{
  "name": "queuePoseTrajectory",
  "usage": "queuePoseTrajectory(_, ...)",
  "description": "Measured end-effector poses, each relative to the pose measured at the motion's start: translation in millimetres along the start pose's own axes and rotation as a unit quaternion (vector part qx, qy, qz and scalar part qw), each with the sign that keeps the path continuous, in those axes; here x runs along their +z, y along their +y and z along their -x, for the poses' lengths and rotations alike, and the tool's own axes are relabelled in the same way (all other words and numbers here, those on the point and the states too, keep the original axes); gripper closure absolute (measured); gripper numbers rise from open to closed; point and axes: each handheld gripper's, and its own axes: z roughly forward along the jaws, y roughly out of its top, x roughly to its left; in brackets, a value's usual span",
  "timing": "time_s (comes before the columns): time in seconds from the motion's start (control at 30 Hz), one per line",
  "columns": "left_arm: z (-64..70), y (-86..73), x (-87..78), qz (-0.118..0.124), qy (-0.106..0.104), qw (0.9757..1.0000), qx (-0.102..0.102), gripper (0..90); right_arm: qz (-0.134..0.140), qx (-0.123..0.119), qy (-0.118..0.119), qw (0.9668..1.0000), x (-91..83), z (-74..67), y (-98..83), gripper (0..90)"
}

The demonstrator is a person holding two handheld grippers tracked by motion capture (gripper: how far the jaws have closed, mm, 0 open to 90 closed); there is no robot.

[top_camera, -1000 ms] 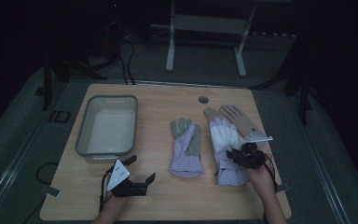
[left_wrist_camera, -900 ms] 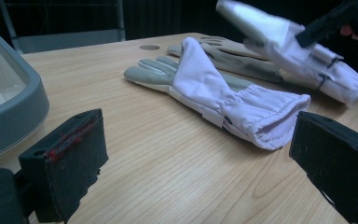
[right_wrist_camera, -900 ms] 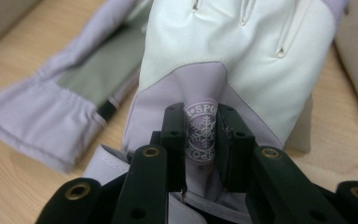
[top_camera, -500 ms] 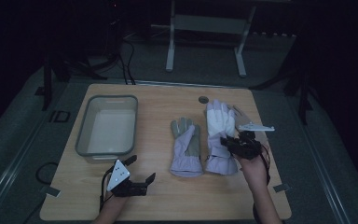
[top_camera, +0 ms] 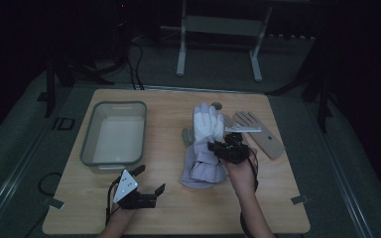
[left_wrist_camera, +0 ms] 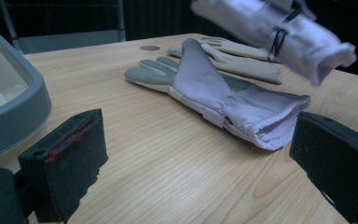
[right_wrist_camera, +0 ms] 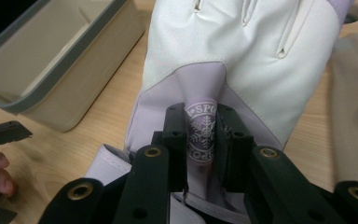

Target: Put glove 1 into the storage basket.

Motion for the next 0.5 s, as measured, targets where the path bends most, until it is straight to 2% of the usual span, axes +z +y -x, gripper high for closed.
queuePoseTrajectory(0.1,-0.2,0.0,-0.4,0.001,-0.007,1.0000,0.000,3.6,-0.010,-0.001,-0.004,0.9999,12.5,-6.6,0.0,76.1)
queuePoseTrajectory(0.17,-0.4,0.0,-0.5,0.003,-0.008,1.0000,-0.004,3.6,-0.016,0.007,0.000,0.9998,19.7,-9.3,-0.6,76.1)
queuePoseTrajectory(0.37,-0.2,-0.1,0.1,0.000,-0.008,1.0000,-0.003,3.6,-0.027,0.022,0.000,0.9994,35.5,-10.3,-2.1,76.1)
queuePoseTrajectory(0.5,-0.4,-0.1,0.1,0.001,-0.007,1.0000,-0.005,3.6,-0.037,0.029,-0.015,0.9988,48.5,-9.0,-5.0,75.9)
